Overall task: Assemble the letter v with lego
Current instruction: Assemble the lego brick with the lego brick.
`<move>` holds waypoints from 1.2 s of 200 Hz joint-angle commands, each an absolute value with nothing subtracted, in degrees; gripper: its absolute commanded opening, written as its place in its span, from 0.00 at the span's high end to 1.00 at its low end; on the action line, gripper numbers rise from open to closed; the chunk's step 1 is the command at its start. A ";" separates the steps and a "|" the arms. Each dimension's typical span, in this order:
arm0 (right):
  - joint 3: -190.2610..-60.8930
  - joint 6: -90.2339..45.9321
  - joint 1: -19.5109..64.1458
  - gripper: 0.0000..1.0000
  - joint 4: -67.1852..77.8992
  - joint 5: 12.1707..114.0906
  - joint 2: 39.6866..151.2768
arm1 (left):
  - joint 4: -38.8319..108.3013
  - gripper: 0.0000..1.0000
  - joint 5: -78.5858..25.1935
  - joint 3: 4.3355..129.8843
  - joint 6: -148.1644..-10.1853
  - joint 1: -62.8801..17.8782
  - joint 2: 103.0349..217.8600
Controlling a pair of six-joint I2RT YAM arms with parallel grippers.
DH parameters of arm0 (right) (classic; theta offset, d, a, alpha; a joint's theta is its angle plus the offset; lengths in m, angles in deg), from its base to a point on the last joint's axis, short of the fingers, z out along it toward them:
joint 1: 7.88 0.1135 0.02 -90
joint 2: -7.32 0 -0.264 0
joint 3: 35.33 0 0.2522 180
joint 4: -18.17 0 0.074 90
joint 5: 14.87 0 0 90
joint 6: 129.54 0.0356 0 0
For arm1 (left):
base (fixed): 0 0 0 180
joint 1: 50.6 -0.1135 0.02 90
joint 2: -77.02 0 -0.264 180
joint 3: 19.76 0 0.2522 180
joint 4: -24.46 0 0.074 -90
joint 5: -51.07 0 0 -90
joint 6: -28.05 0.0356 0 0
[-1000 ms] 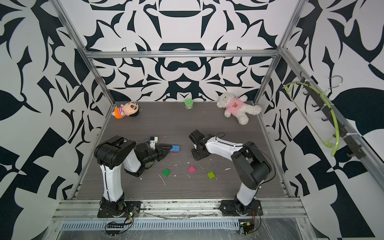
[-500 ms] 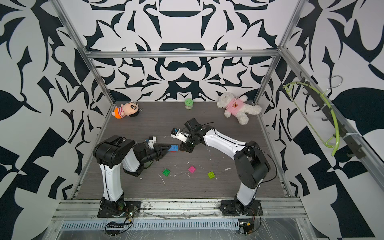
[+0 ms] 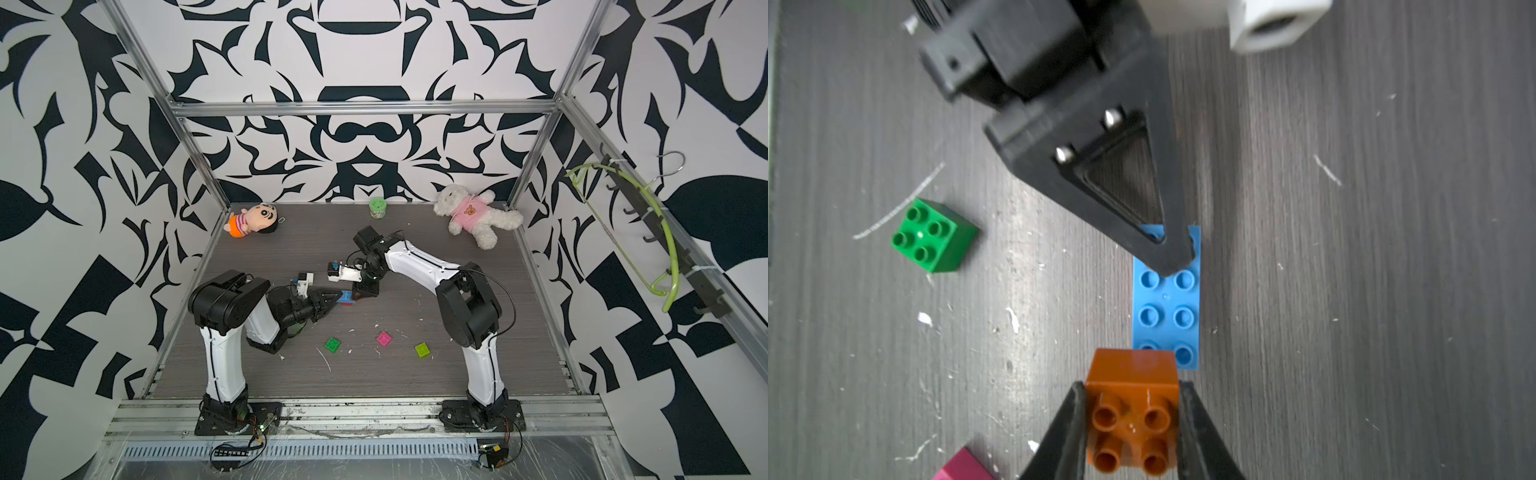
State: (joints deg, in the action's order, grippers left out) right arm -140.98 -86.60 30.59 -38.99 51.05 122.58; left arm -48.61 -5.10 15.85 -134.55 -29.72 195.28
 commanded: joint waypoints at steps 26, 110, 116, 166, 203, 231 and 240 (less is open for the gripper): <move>-145.77 -88.85 32.16 1.00 -42.50 56.10 123.50 | -44.22 0.77 -4.74 15.18 -132.71 -30.21 197.86; -148.70 -89.34 33.08 1.00 -43.74 60.10 126.86 | -44.26 0.77 -4.03 15.51 -132.70 -30.30 199.01; -149.04 -89.38 33.16 1.00 -44.12 60.19 127.14 | -44.23 0.77 -4.03 15.46 -132.71 -30.30 199.13; -150.98 -88.84 33.40 1.00 -46.75 59.06 128.33 | -44.22 0.79 -3.86 15.64 -132.88 -30.47 199.50; -149.62 -87.57 34.03 1.00 -45.26 60.05 128.54 | -44.22 0.79 -4.03 15.56 -132.88 -30.47 199.81; -149.00 -87.18 34.83 1.00 -45.09 61.39 128.73 | -44.22 0.80 -3.94 15.66 -132.88 -30.55 200.06; -149.26 -86.95 35.07 1.00 -45.34 61.80 128.91 | -44.22 0.80 -3.94 15.63 -132.88 -30.49 200.06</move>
